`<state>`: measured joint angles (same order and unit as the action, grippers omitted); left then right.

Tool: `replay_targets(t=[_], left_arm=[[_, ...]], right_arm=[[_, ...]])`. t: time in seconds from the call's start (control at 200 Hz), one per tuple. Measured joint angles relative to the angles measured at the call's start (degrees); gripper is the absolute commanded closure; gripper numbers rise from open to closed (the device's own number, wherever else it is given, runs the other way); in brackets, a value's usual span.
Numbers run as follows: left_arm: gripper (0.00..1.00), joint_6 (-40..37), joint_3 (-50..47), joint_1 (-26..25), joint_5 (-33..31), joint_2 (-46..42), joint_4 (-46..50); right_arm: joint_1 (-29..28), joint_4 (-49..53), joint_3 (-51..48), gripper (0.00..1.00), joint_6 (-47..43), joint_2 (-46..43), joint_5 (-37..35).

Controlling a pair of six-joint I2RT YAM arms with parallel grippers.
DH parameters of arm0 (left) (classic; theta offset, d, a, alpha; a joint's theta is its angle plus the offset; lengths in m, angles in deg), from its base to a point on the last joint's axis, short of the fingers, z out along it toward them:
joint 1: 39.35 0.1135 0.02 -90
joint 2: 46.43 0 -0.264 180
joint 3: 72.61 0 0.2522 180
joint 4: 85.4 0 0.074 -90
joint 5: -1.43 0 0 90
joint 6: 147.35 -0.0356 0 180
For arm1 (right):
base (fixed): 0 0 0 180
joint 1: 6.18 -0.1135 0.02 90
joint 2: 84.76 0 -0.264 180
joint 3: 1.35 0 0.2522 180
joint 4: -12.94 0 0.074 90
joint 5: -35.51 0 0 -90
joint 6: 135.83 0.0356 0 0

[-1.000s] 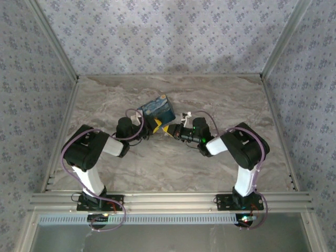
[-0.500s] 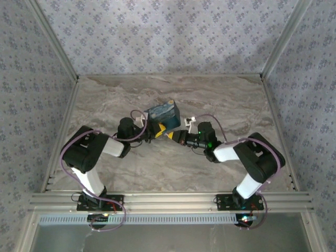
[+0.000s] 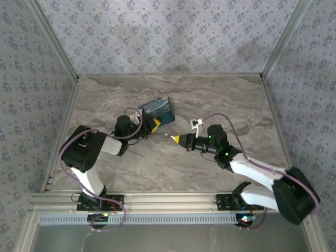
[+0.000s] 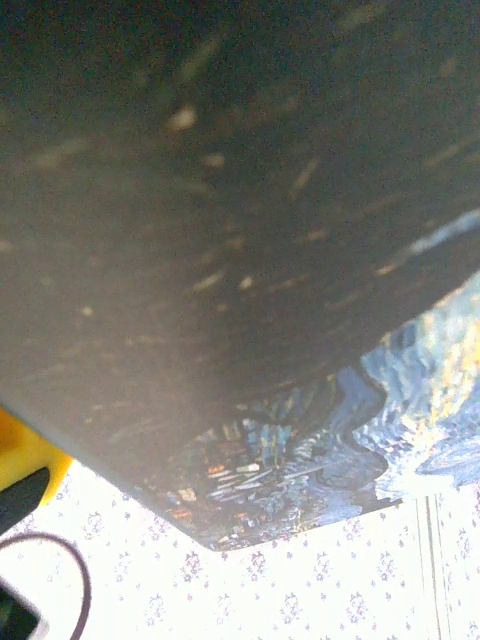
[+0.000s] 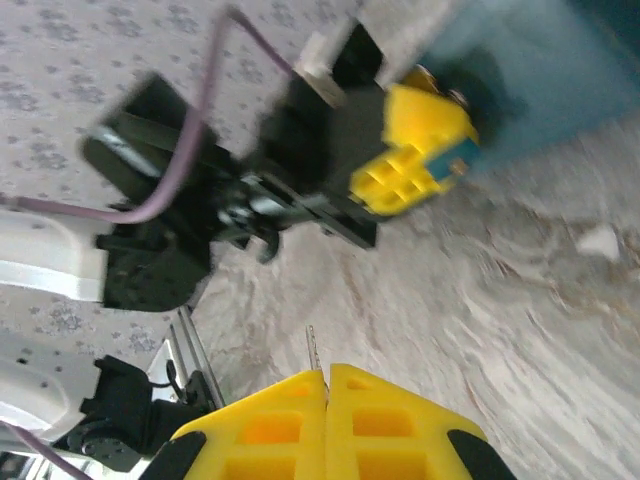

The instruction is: Unlock the padlock with the key

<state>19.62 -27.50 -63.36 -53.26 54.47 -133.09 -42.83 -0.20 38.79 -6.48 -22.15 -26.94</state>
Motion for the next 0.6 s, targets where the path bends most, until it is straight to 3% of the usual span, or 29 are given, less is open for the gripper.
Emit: replay_targets(t=[0.295,0.445,0.6], left_arm=[[1.0,0.04,0.0,-0.68,0.02,0.02,-0.17],[1.0,0.09,0.0,-0.85,0.02,0.04,-0.7],[1.0,0.68,0.11,-0.87,0.22,0.13,-1.7]], right_arm=[[-5.31,7.37,6.97,1.0,-14.69,-15.43,-7.26],[-5.07,8.98,8.96,1.0,-15.8,-13.64,-8.57],[-3.48,7.52,7.89,1.0,-11.63,-6.03,-8.52]])
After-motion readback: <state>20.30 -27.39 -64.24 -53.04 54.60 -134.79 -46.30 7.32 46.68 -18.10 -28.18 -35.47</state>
